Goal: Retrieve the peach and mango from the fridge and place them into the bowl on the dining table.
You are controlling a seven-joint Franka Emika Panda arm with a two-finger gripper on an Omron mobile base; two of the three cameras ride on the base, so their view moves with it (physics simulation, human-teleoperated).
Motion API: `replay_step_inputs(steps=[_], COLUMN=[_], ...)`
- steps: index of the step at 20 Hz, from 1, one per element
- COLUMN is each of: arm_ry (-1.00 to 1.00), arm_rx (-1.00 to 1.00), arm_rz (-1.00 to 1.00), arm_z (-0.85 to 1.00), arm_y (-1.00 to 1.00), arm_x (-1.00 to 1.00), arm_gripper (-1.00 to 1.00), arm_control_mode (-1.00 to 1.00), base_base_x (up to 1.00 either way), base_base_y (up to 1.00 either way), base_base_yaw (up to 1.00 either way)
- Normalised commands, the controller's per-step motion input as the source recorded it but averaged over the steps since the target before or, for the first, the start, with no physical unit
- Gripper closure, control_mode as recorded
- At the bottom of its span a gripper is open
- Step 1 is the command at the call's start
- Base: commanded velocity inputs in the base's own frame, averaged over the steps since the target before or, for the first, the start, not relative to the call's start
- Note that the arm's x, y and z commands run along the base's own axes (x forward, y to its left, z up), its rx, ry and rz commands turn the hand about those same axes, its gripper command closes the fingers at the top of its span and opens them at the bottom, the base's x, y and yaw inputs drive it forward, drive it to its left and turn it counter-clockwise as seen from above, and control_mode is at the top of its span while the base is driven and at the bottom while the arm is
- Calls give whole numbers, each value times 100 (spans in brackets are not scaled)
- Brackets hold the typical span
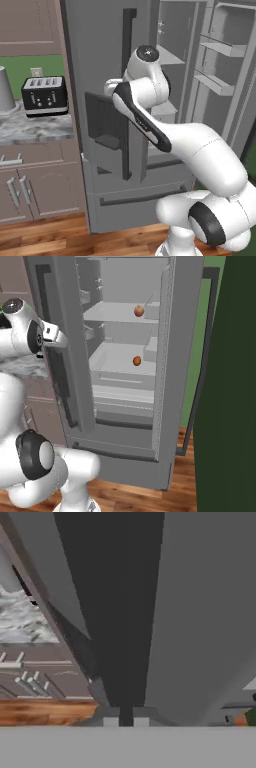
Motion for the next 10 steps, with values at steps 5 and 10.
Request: replay_step_inputs(steps=[5, 10], arm_ry=[-4, -20], arm_rx=[-6, -14], arm_rz=[0, -5], arm_z=[0, 5], arm_y=[100, 98], arm_x=[-100, -100], arm_gripper=[100, 100], arm_control_mode=[-100, -100], base_base_x=[0, 0], base_base_y=[0, 0], base_base_yaw=[0, 0])
